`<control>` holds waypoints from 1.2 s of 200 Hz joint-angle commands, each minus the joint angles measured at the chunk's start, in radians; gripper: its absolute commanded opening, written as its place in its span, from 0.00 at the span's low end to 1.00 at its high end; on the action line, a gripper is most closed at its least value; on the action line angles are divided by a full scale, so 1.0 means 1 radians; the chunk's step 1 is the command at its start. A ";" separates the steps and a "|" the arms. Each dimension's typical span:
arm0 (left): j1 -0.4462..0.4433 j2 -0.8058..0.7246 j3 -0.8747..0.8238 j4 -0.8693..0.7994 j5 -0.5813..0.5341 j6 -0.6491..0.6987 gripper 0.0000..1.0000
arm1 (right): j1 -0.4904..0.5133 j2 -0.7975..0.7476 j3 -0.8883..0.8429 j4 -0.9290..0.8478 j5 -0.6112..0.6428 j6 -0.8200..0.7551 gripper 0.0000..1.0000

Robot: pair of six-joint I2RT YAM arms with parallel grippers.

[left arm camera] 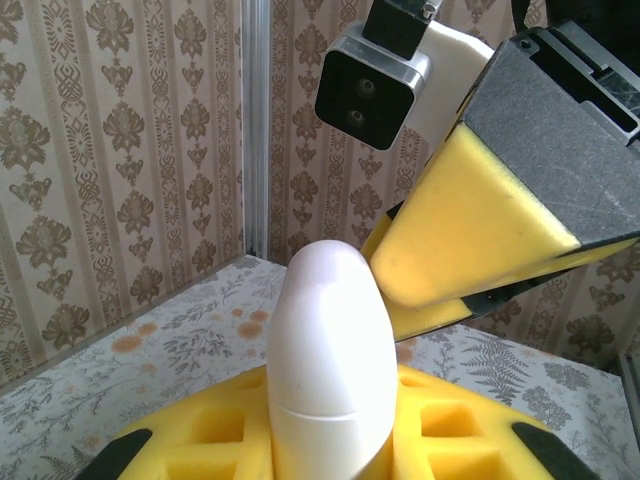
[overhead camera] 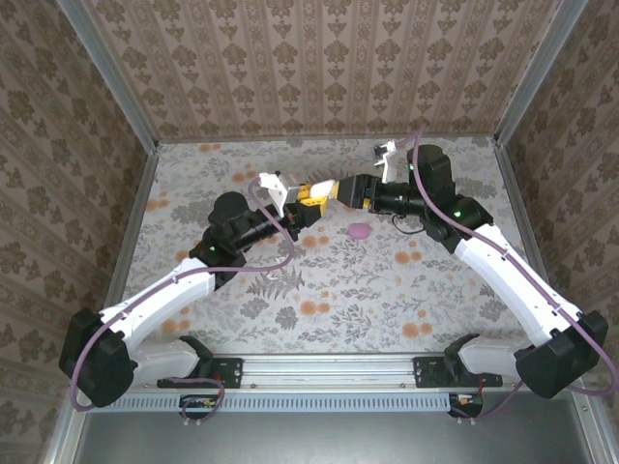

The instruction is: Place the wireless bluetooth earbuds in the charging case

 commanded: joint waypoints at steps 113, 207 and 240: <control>-0.001 -0.029 0.014 0.005 0.021 0.005 0.24 | -0.038 0.037 0.078 0.101 -0.024 0.086 0.70; 0.030 -0.251 -0.059 -0.135 -0.189 0.068 0.24 | -0.134 0.305 0.136 -0.149 -0.051 -0.091 0.50; 0.032 -0.367 -0.051 -0.241 -0.228 0.100 0.25 | -0.040 0.567 0.283 -0.281 -0.098 -0.210 0.48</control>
